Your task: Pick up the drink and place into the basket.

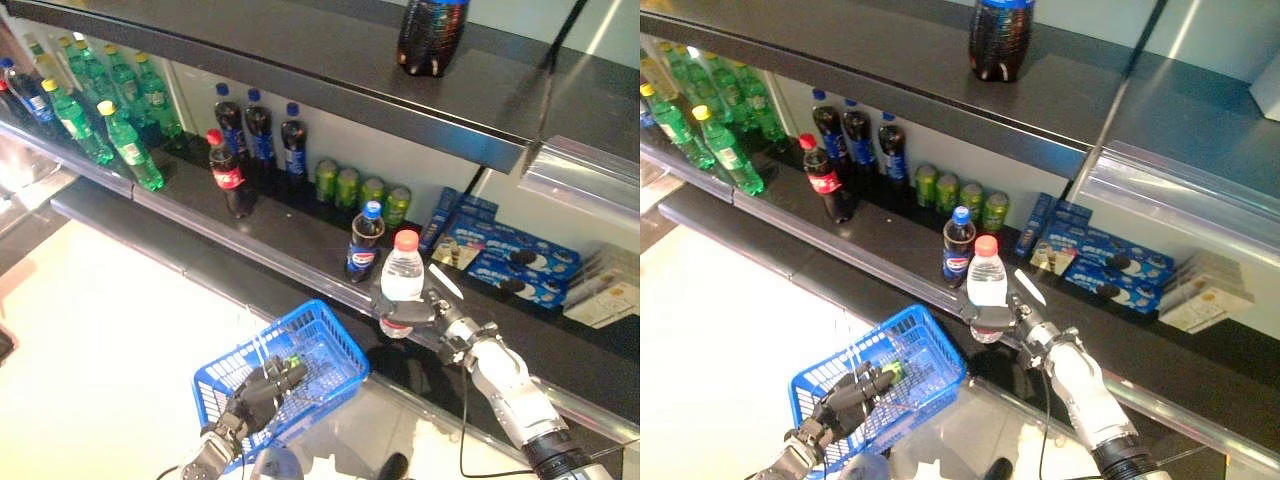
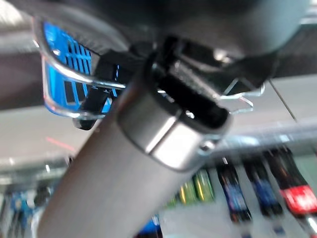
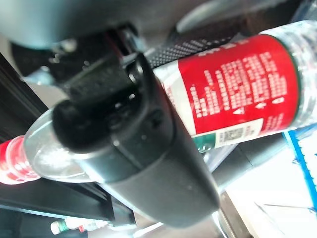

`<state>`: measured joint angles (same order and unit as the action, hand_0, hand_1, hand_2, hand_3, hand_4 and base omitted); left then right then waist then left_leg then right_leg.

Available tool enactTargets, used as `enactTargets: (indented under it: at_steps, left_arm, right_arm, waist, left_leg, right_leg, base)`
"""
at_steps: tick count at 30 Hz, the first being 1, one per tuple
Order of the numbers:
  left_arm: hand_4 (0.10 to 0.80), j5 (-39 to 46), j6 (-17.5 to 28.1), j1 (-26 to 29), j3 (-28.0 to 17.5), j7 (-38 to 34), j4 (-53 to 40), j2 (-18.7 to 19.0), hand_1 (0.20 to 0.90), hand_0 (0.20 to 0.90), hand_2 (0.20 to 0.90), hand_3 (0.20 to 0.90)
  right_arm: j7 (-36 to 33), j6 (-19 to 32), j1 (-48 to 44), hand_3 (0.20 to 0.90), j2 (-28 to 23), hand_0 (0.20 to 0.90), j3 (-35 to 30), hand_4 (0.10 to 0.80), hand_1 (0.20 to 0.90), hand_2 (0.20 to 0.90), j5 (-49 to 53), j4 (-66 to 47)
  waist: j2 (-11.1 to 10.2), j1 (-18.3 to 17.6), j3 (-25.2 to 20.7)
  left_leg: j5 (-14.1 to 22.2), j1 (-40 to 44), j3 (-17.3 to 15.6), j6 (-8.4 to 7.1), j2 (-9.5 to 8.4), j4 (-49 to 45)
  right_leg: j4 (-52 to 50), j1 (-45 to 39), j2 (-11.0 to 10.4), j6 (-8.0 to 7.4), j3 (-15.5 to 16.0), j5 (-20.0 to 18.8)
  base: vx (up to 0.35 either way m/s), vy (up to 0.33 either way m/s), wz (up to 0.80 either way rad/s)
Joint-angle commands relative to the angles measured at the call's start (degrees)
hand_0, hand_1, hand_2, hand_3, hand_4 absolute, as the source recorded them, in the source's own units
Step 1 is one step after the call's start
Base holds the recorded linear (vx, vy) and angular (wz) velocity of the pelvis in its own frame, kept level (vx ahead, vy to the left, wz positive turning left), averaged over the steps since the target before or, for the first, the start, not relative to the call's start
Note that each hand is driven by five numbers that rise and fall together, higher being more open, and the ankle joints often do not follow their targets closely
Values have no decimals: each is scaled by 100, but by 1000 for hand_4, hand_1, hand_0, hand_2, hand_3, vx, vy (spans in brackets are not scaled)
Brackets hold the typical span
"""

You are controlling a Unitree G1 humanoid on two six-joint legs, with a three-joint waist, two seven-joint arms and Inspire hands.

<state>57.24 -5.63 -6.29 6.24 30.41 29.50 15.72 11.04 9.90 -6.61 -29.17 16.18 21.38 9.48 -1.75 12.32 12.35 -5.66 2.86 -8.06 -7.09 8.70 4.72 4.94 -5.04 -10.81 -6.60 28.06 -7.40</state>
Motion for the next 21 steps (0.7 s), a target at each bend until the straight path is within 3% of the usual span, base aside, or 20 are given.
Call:
enactTargets:
  at_steps: [1,21]
  left_arm:
    - [100,632,621,961,282,558,-1639,124,300,300,300,200]
    - [100,514,312,1189,694,615,-3540,450,300,300,300,200]
  right_arm:
    - [-242,721,-1171,200,21,300,-101,100,300,300,226,-1047]
    - [-512,663,-1570,200,341,300,575,100,300,300,50,-1095]
  waist:
    - [-148,23,-460]
    - [-272,457,-517]
  left_leg:
    - [-195,-712,-222,162,-404,28]
    - [-208,-840,72,215,-542,28]
  right_leg:
    - [-463,-839,326,100,67,1088]
    - [-448,-939,348,79,296,1163]
  base:
    - [9,-20,12]
    - [8,-17,9]
